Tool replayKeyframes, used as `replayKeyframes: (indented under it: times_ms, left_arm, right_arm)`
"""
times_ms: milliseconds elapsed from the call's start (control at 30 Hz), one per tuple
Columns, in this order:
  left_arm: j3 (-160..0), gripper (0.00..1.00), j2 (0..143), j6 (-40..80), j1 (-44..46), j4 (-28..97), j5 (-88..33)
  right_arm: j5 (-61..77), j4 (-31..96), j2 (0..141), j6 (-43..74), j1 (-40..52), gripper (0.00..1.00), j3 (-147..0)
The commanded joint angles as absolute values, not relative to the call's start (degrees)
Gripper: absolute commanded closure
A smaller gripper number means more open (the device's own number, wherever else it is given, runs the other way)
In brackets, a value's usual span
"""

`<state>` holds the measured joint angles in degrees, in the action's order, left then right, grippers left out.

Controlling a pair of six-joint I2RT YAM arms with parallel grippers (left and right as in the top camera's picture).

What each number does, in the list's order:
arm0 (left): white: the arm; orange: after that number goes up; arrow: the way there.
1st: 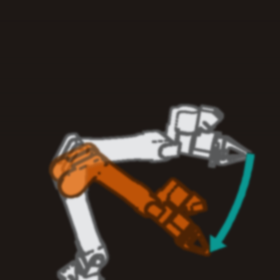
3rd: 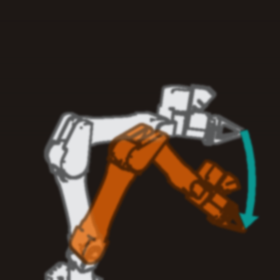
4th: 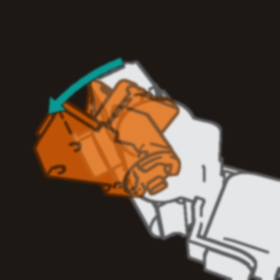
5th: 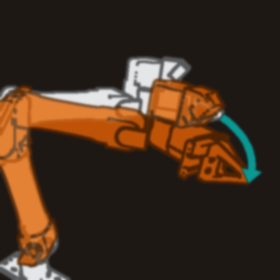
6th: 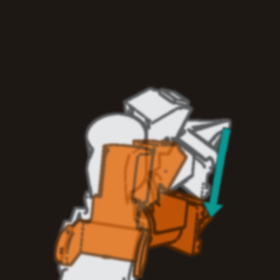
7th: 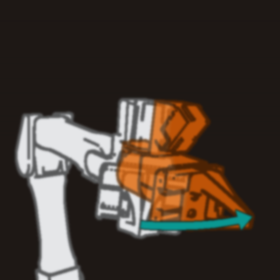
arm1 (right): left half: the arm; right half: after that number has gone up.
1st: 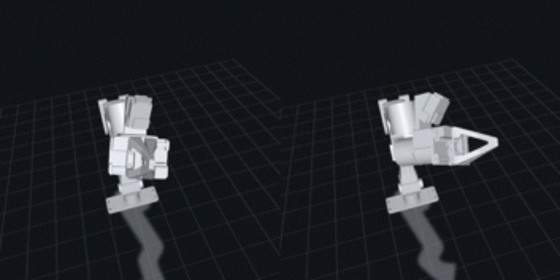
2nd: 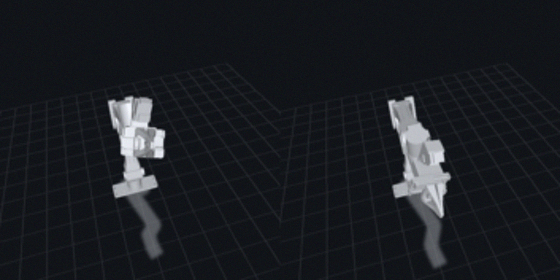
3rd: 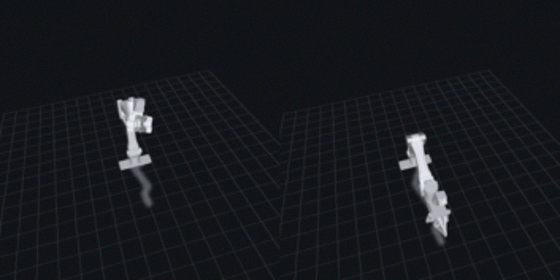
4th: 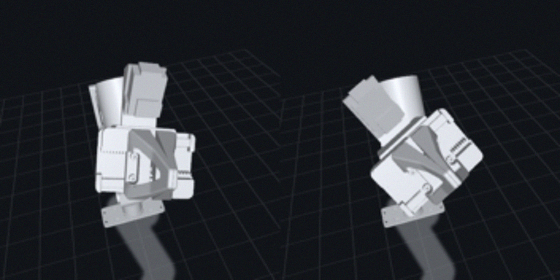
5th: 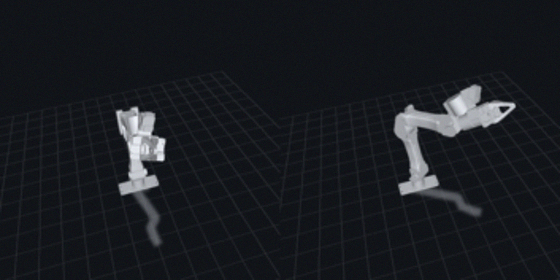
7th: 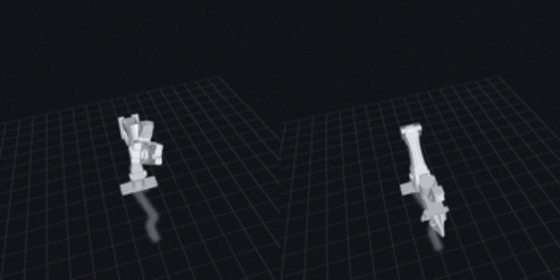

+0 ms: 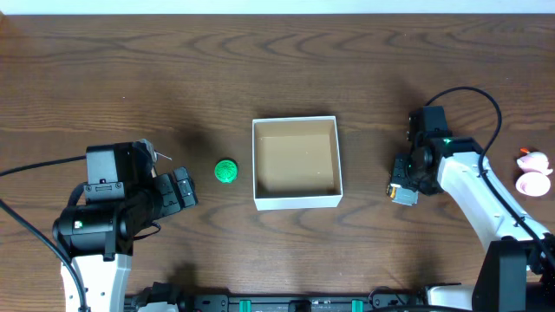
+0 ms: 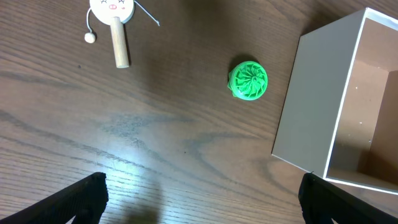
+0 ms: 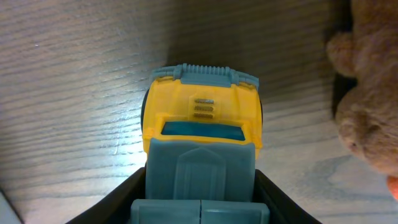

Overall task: Pack container
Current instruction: 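Carry truck with right gripper into white box and release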

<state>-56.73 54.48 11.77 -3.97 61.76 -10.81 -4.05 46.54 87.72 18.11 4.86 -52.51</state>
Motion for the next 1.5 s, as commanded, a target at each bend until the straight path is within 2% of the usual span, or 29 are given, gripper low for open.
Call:
replayKeyframes:
  times_ms: [0,167,367,533,733,867,1200,1333,1433,1467]
  left_arm:
    - [-58.0,0.02,54.1,11.0,-3.8,62.1,-11.4]
    - [-58.0,0.02,54.1,11.0,-3.8,62.1,-11.4]
    - [-58.0,0.02,54.2,11.0,-3.8,62.1,-11.4]
    - [-58.0,0.02,54.2,11.0,-3.8,62.1,-11.4]
    - [-58.0,0.02,54.2,11.0,-3.8,62.1,-11.4]
    - [-58.0,0.02,54.2,11.0,-3.8,62.1,-11.4]
    - [-58.0,0.02,54.2,11.0,-3.8,62.1,-11.4]
    - [-58.0,0.02,54.2,11.0,-3.8,62.1,-11.4]
    - [-58.0,0.02,54.2,11.0,-3.8,62.1,-11.4]
    - [-58.0,0.02,54.2,11.0,-3.8,62.1,-11.4]
  right_arm:
    - [-4.0,47.8,86.7,16.5,6.4,0.99,-58.2]
    - [-4.0,54.2,83.0,13.8,11.7,0.99,-70.3]
    - [-4.2,56.1,80.5,16.9,24.1,0.99,-83.8]
    - [-6.2,53.1,81.8,25.0,33.9,0.99,-84.9]
    - [-13.2,55.3,88.5,35.7,42.0,0.99,-84.7]
    - [-13.7,57.6,93.4,40.8,43.9,0.99,-84.7]
    - [-14.1,57.5,104.1,41.8,40.3,0.98,-84.7]
    - [-13.4,57.4,105.5,40.2,38.0,0.93,-84.7]
    - [-13.3,56.7,105.5,36.5,37.2,0.67,-84.7]
    - [-13.2,56.4,105.5,35.4,37.1,0.64,-84.7]
